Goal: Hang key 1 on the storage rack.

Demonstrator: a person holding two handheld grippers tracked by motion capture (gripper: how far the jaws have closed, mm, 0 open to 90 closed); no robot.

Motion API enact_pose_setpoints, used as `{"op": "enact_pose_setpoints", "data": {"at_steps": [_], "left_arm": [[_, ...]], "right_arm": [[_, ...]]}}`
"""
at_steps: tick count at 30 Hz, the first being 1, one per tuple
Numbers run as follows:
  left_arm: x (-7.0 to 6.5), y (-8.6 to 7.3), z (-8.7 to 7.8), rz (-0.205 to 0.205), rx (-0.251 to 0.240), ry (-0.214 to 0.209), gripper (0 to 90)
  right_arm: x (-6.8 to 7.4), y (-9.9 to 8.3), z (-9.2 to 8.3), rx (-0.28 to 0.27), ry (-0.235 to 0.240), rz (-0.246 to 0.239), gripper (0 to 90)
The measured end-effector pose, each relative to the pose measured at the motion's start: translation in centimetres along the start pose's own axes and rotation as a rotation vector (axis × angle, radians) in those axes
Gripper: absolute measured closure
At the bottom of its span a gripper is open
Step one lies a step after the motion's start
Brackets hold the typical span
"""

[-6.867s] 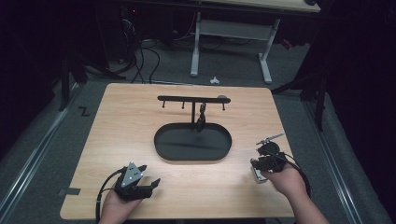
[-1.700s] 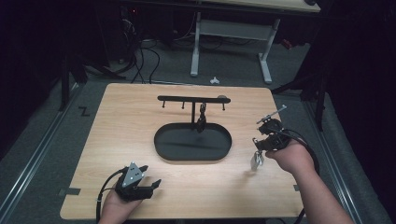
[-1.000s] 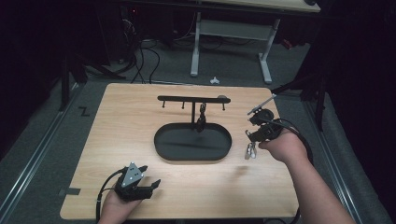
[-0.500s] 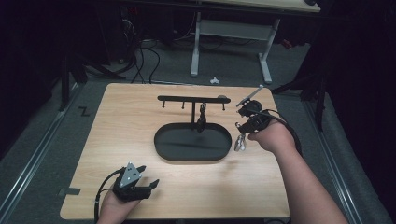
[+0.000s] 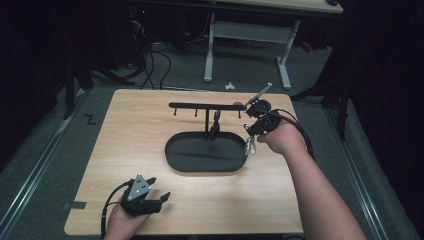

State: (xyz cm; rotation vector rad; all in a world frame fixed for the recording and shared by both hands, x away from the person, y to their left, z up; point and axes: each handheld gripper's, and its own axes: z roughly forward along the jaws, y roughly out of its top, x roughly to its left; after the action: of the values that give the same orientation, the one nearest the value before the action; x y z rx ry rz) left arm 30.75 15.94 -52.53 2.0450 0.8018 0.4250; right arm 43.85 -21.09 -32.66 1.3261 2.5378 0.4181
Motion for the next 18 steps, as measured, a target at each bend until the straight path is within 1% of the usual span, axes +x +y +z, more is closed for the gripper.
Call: {"op": "enact_pose_setpoints", "data": {"at_steps": [8, 9, 11, 13, 14, 16, 18], "left_arm": [[0.1, -0.1, 0.0, -0.001, 0.001, 0.0, 27.5], [0.1, -0.1, 0.0, -0.001, 0.001, 0.0, 27.5], [0.1, -0.1, 0.0, -0.003, -0.003, 0.002, 27.5], [0.1, -0.1, -0.1, -0.002, -0.003, 0.002, 27.5], [0.1, -0.1, -0.1, -0.003, -0.004, 0.003, 27.5], [0.1, -0.1, -0.1, -0.003, -0.006, 0.006, 27.5], [0.1, -0.1, -0.1, -0.005, -0.006, 0.005, 27.5]], "right_arm": [[0.1, 1.6, 0.1, -0.023, 0.01, -0.004, 86.4], [0.2, 1.8, 0.1, -0.02, 0.013, 0.001, 86.4], [0.2, 2.1, 0.3, -0.021, 0.012, -0.006, 86.4], [0.2, 2.3, 0.3, -0.024, 0.012, -0.008, 86.4], [0.2, 2.4, 0.3, -0.029, 0.02, 0.003, 86.4], [0.0, 2.6, 0.3, -0.031, 0.017, -0.002, 86.4], [-0.1, 2.6, 0.4, -0.026, 0.016, 0.004, 86.3]]}}
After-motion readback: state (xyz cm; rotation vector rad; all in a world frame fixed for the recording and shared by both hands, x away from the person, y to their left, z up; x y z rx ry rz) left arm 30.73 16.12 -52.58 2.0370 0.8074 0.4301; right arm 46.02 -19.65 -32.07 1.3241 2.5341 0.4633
